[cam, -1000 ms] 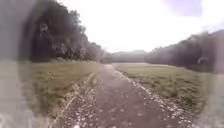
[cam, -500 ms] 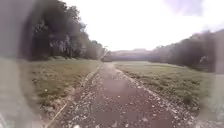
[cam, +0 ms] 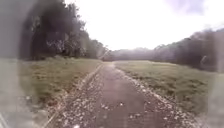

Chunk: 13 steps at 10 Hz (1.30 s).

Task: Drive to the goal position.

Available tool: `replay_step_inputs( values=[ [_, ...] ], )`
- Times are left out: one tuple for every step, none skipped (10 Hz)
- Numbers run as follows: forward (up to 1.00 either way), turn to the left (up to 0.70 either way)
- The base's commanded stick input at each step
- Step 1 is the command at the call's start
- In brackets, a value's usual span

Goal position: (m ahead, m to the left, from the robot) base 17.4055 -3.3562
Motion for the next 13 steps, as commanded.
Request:
replay_step_inputs(
  values=[
    [0.7, 0.0],
    [0.7, 0.0],
    [0.7, 0.0],
    [0.7, 0.0],
    [0.7, 0.0],
    [0.7, 0.0],
    [0.7, 0.0],
    [0.7, 0.0],
    [0.7, 0.0],
    [0.7, 0.0],
    [0.7, 0.0],
    [0.7, 0.0],
    [0.7, 0.0]
  ],
)
